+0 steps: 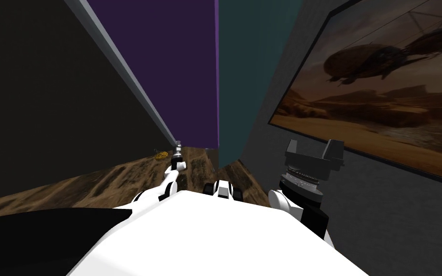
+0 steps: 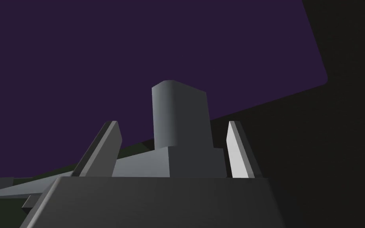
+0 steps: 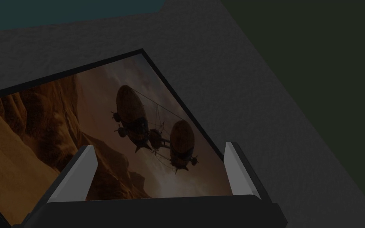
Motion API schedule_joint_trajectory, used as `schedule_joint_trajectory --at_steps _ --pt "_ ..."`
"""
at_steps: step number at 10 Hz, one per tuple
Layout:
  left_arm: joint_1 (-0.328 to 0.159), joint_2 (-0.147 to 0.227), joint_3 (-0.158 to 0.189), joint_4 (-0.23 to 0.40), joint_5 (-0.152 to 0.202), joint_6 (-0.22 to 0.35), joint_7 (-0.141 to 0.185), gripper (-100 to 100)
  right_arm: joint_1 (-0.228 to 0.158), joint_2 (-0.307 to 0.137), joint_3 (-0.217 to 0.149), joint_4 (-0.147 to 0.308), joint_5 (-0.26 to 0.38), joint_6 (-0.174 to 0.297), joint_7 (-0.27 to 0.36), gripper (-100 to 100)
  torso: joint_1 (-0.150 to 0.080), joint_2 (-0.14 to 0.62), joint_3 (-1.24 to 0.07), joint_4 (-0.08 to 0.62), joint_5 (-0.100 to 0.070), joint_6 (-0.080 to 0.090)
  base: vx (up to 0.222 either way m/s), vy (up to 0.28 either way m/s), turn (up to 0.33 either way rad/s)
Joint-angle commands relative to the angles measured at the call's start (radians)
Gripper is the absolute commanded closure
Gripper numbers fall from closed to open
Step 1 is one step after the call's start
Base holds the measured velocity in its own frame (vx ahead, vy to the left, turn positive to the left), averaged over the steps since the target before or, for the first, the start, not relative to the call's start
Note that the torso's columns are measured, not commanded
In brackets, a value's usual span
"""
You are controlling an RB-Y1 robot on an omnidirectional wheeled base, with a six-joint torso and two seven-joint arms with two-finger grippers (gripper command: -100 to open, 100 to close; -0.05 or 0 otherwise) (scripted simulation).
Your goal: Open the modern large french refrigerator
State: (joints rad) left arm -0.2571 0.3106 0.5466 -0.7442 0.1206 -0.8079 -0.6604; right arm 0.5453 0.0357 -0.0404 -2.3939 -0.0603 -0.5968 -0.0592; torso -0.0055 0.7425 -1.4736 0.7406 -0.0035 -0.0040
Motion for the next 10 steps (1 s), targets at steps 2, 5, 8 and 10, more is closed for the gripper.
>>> schedule_joint_trajectory --at_steps 2,5,8,10 --pt "-0.033 0.029 0.034 0.040 0.016 0.008 -0.021 -100 0.000 0.000 0.000 0.000 0.000 0.000 0.000 0 0.002 -0.001 -0.001 0.000 0.000 0.004 -0.024 -0.166 0.105" --pt "-0.069 0.065 0.033 0.033 0.017 0.068 -0.012 -100 0.000 0.000 0.000 0.000 0.000 0.000 0.000 0 0.007 -0.003 -0.002 0.003 -0.003 0.005 -0.048 -0.030 0.000" --pt "-0.105 0.102 0.032 0.025 0.017 0.127 -0.002 -100 0.000 0.000 0.000 0.000 0.000 0.000 0.000 0 -0.004 0.005 0.002 0.006 -0.008 0.000 -0.033 -0.030 0.017" --pt "-0.094 0.083 0.029 0.044 0.017 0.127 -0.004 0 0.000 0.000 0.000 0.000 0.000 0.000 0.000 0 -0.006 0.007 0.004 0.006 -0.007 0.001 0.001 -0.002 -0.003"
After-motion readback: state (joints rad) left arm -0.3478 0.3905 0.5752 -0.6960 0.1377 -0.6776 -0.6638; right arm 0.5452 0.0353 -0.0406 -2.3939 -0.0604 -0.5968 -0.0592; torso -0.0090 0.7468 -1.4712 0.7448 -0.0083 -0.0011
